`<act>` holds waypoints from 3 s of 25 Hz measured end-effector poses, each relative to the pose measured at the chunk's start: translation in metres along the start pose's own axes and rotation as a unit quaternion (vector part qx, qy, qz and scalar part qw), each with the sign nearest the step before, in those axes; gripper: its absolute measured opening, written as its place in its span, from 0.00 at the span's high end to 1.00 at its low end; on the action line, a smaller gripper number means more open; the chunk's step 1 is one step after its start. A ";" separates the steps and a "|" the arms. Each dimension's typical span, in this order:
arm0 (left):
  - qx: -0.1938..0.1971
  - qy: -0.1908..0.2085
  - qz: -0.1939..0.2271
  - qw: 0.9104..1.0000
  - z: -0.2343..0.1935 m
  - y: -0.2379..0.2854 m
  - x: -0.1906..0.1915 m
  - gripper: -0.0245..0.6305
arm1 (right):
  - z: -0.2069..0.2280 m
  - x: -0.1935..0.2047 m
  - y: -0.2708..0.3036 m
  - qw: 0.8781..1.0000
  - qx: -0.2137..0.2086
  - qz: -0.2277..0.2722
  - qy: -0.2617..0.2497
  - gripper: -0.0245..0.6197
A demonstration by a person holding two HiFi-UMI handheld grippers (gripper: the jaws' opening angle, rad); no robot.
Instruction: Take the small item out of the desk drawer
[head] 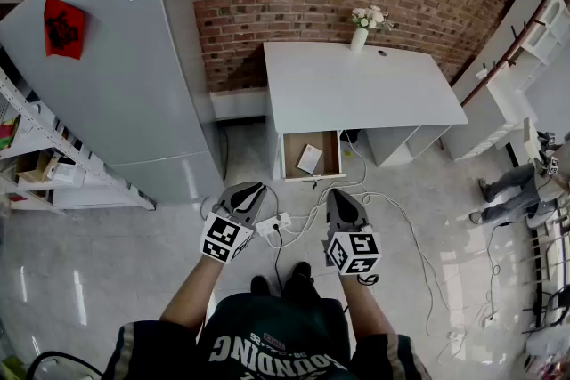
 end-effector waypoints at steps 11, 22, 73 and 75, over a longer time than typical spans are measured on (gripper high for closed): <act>0.005 -0.009 -0.005 1.000 0.005 0.003 0.002 0.92 | 0.000 0.003 0.000 1.000 -0.008 0.012 0.015 0.93; 0.003 -0.012 -0.002 1.000 0.002 0.001 0.003 0.92 | -0.007 0.010 0.003 1.000 -0.013 0.004 0.021 0.93; 0.021 -0.021 -0.043 0.999 0.018 0.136 0.000 0.92 | 0.126 0.005 0.041 0.998 0.010 -0.007 0.058 0.93; 0.016 -0.023 -0.047 0.998 0.022 0.151 0.002 0.92 | 0.141 0.005 0.046 0.998 0.005 -0.011 0.058 0.93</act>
Point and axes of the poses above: the fingertips, and each gripper's own axes: y forward along the fingers, z to its right, x out of its underside, the point moved 2 cm from there along -y, backward along the fingers, and after that the axes turned 15 degrees about -x, right-handed, at the moved point
